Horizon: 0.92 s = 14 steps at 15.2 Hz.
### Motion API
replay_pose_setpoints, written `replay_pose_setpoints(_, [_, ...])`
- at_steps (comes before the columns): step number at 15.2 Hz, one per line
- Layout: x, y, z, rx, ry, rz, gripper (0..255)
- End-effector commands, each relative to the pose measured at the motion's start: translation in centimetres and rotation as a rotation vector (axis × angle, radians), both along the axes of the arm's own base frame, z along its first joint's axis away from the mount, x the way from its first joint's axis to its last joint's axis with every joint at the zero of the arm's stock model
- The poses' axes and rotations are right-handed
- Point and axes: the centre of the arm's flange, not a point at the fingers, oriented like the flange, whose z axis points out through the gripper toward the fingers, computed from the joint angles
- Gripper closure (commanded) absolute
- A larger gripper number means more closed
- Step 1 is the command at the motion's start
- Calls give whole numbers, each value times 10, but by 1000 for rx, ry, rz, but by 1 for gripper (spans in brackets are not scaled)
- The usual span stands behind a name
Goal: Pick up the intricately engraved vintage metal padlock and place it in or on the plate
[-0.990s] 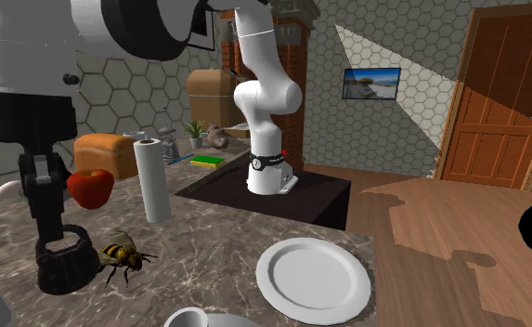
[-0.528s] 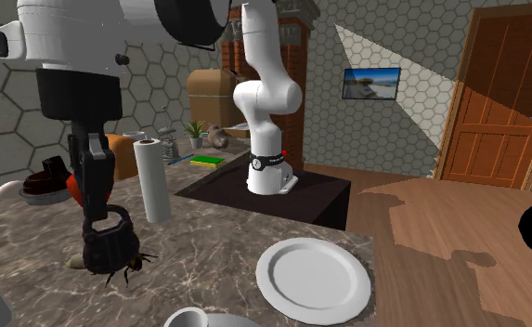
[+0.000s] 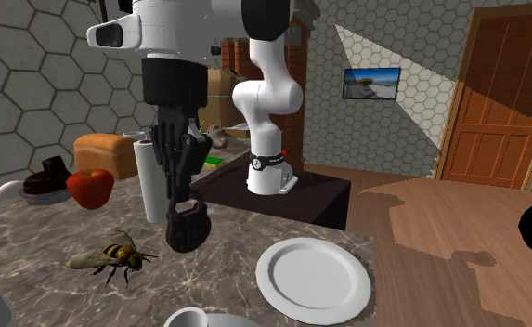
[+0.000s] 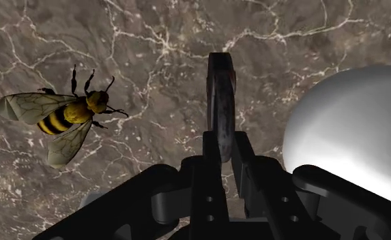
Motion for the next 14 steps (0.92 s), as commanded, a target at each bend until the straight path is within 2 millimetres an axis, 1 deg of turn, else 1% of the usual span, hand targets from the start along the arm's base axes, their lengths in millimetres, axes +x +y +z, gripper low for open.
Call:
replay_pose_setpoints(1, [-20, 16, 6, 0, 0, -1, 255])
replay_pose_setpoints(14, [-151, 125, 30, 0, 0, -1, 255])
